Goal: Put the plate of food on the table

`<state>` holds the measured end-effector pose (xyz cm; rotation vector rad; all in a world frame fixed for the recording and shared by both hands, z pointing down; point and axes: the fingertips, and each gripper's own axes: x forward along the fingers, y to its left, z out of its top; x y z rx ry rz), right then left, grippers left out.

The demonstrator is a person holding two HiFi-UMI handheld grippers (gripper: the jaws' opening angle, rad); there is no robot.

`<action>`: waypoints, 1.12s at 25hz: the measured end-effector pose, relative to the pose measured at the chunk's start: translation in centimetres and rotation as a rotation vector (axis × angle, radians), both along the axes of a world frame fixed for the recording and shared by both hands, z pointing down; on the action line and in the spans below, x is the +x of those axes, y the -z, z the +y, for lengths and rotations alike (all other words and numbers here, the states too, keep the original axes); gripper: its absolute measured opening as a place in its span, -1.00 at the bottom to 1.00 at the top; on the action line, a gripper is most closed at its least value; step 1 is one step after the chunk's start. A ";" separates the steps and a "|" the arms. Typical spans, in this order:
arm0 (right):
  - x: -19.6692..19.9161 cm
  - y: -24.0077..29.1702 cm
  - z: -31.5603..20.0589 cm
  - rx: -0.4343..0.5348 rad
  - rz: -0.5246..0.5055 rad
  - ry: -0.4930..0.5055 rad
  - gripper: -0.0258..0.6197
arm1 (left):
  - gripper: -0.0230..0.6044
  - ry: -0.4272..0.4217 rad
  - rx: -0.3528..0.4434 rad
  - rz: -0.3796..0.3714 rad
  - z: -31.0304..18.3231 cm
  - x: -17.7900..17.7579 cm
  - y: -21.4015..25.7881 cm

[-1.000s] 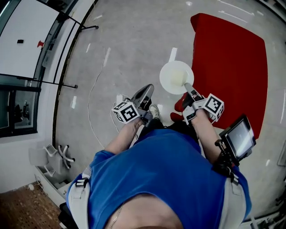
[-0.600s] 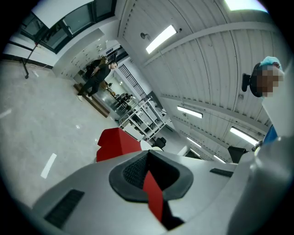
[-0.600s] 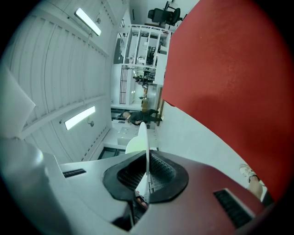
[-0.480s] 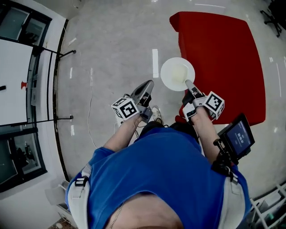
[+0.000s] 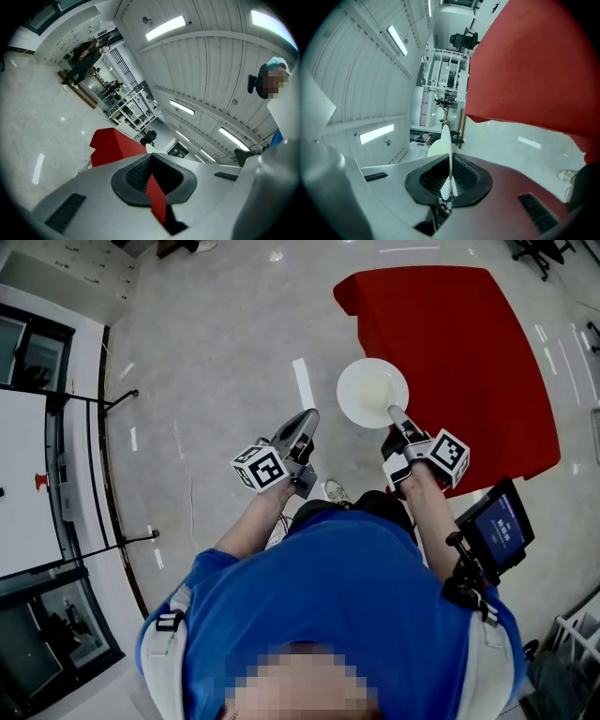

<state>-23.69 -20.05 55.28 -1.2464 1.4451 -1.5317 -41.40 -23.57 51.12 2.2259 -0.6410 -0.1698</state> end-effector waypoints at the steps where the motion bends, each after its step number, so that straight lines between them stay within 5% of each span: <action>1: 0.4 0.1 -0.1 0.000 -0.002 -0.015 -0.88 | -0.90 -0.013 0.001 0.000 -0.3 0.3 0.1; 18: 3.4 1.0 -1.7 0.015 -0.029 -0.160 -0.88 | -0.90 -0.148 0.015 -0.026 -3.5 3.1 1.8; 28: 11.7 -0.1 -12.5 0.023 -0.048 -0.185 -0.88 | -0.90 -0.179 0.021 -0.041 -14.6 12.4 1.2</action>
